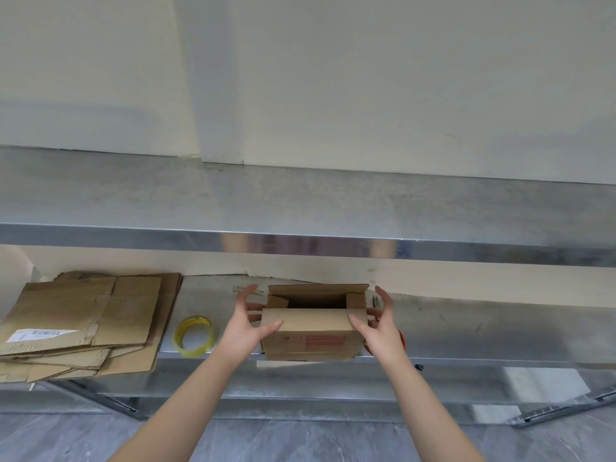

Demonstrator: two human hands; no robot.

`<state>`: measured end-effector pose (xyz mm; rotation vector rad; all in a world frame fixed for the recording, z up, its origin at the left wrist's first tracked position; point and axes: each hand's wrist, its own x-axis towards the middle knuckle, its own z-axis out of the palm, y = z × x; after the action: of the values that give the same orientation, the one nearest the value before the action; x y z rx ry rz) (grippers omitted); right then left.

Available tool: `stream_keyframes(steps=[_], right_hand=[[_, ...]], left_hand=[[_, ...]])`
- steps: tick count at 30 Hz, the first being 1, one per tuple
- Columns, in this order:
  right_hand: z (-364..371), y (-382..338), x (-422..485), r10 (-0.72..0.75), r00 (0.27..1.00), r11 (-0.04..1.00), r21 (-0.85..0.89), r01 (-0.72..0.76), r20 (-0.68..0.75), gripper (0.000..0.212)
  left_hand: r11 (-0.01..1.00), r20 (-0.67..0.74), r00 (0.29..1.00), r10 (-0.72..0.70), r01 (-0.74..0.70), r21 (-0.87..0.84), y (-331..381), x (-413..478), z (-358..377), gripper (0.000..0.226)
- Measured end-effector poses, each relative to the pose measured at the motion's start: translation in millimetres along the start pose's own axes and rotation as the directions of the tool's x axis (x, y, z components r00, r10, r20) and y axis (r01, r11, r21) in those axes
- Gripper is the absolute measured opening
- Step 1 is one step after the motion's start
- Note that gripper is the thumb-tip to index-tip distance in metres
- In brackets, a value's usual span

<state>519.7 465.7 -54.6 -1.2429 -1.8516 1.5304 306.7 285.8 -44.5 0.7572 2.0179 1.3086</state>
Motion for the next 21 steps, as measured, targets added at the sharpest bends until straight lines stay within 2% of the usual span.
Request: stream_keyframes(steps=[3, 6, 8, 10, 17, 21], right_hand=[[-3.9, -5.3, 9.2, 0.004, 0.996, 1.000, -0.019, -0.002, 0.090, 0.086], [-4.5, -4.4, 16.8, -0.032, 0.992, 0.999, -0.024, 0.035, 0.124, 0.059], [-3.5, -1.6, 17.5, -0.031, 0.994, 0.998, -0.053, 0.036, 0.101, 0.041], [-2.5, 0.7, 15.0, -0.025, 0.998, 0.998, -0.048, 0.028, 0.061, 0.034], [2.5, -1.8, 0.9, -0.017, 1.000, 0.998, -0.056, 0.018, 0.010, 0.034], [8.7, -5.0, -0.1, 0.002, 1.000, 0.999, -0.048, -0.002, -0.004, 0.035]], left_hand=[[0.999, 0.119, 0.993, -0.003, -0.003, 0.052, 2.2, 9.6, -5.2, 0.084], [0.996, 0.167, 0.986, 0.005, -0.019, 0.083, -0.2, 15.9, -7.8, 0.064], [0.994, 0.151, 0.988, 0.032, -0.047, 0.098, -3.7, 14.5, -4.9, 0.052], [0.996, 0.110, 0.993, 0.050, -0.057, 0.068, -7.8, 11.4, -1.1, 0.050], [1.000, 0.085, 0.996, 0.000, 0.001, -0.020, -17.0, 3.1, -5.8, 0.049], [1.000, 0.074, 0.997, -0.018, 0.018, 0.005, -16.8, 2.1, -14.1, 0.049]])
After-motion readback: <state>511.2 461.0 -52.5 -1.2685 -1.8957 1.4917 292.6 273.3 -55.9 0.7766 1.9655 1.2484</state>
